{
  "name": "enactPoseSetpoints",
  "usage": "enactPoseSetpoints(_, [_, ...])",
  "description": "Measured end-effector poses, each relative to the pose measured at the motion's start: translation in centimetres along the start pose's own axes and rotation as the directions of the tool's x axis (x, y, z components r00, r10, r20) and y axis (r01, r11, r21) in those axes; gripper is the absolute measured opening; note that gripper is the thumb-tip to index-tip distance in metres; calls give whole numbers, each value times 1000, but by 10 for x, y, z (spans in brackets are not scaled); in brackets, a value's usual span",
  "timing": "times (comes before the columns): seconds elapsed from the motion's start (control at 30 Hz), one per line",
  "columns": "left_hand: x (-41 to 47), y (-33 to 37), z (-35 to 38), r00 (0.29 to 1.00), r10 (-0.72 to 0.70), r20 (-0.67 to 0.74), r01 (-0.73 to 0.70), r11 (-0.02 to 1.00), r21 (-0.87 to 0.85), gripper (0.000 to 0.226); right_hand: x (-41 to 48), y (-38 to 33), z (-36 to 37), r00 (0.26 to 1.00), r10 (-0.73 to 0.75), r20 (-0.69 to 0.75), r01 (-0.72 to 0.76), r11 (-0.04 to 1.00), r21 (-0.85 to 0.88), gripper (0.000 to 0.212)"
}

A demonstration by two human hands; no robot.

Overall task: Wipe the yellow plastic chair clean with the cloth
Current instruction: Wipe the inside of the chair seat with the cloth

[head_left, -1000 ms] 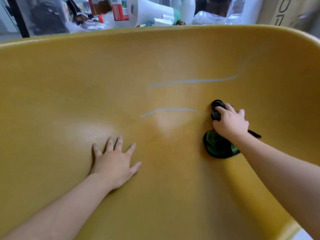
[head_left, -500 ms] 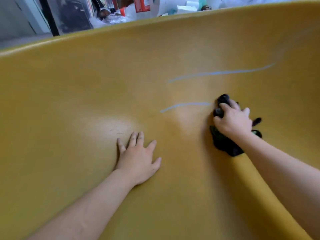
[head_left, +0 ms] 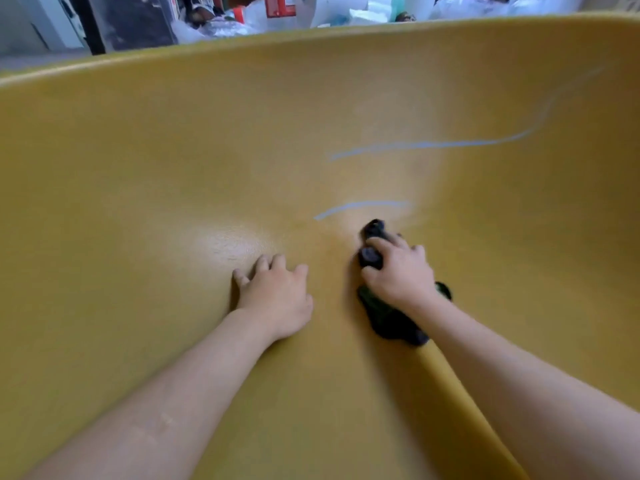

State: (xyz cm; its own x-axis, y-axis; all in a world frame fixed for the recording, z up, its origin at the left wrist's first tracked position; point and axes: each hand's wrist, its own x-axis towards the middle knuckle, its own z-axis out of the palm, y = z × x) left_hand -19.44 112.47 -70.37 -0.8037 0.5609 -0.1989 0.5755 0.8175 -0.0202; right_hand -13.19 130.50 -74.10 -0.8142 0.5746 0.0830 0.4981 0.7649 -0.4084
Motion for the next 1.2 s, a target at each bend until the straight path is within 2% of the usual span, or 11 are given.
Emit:
enactPoseSetpoints(0.17, [3,-21,-21,996,9,-93,-17,996,-84,20,-32,-57,23,838,-487,244,465,873,145,52])
enactPoseSetpoints(0.3, [2,-12,-13,991,68,-117,-92,973,-214,30,-5,18,-16,994,86,64,-85,996,-18,60])
enactPoseSetpoints(0.37, [3,6,-4,978,153,-143,-185,950,-252,34,-9,16,-17,943,332,-2,-331,939,93,65])
enactPoseSetpoints(0.47, [4,33,-2,969,138,-203,-200,925,-324,34,-24,-6,4,948,15,317,-115,947,299,76])
enactPoseSetpoints(0.57, [-5,40,-3,976,28,-214,-72,977,-200,33,-25,-2,-17,709,-390,588,-266,624,735,57])
enactPoseSetpoints(0.67, [-14,46,-2,946,101,-307,-107,994,-5,47,-15,21,-28,896,-10,444,-414,343,843,46])
enactPoseSetpoints(0.73, [-14,65,3,955,149,-257,-160,987,-22,59,-11,27,-11,964,253,85,-223,591,775,38])
enactPoseSetpoints(0.8, [-17,91,14,984,142,-110,-142,990,8,69,-15,27,10,987,0,-159,60,926,372,34])
enactPoseSetpoints(1.0, [12,-13,5,957,77,-278,-27,984,178,57,-13,33,19,972,-234,-2,233,969,-78,50])
enactPoseSetpoints(1.13, [41,-53,-11,813,-208,-544,220,975,-43,56,-13,30,24,967,-248,54,253,960,-118,71])
enactPoseSetpoints(1.2, [52,-4,11,838,-126,-531,83,991,-104,53,-12,30,26,965,-257,44,260,958,-124,71])
